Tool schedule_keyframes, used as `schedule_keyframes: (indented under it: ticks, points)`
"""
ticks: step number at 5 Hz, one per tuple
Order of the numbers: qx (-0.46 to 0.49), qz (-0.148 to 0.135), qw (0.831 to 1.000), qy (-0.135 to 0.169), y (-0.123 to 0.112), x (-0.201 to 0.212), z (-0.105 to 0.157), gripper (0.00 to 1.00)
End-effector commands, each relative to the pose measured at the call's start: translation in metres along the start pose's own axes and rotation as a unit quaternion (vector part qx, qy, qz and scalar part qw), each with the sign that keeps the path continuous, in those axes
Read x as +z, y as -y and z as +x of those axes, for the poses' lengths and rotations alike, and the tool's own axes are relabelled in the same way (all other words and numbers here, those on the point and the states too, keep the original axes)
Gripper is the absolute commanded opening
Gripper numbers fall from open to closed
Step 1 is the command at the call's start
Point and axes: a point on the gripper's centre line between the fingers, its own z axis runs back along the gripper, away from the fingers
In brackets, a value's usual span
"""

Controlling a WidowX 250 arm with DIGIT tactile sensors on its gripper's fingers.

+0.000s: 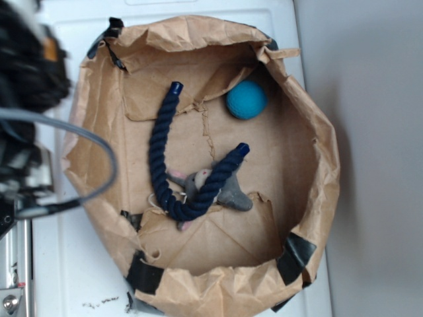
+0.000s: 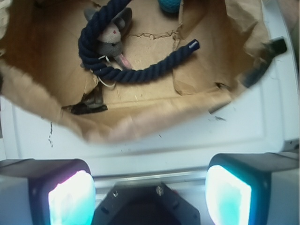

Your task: Grab the blue rope.

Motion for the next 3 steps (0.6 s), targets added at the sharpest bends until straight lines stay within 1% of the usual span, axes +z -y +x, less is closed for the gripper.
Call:
schedule_keyframes:
  ticks: [1,2,3]
  points:
    - [-0.007,0.002,0.999,0.033,0.007,0.001,0.044,1.00]
    - [-0.014,0.003,0.999,0.033,0.010,-0.007,0.056,1.00]
    - [-0.008,0.015,0.999,0.037,0.017,-0.016,0.070,1.00]
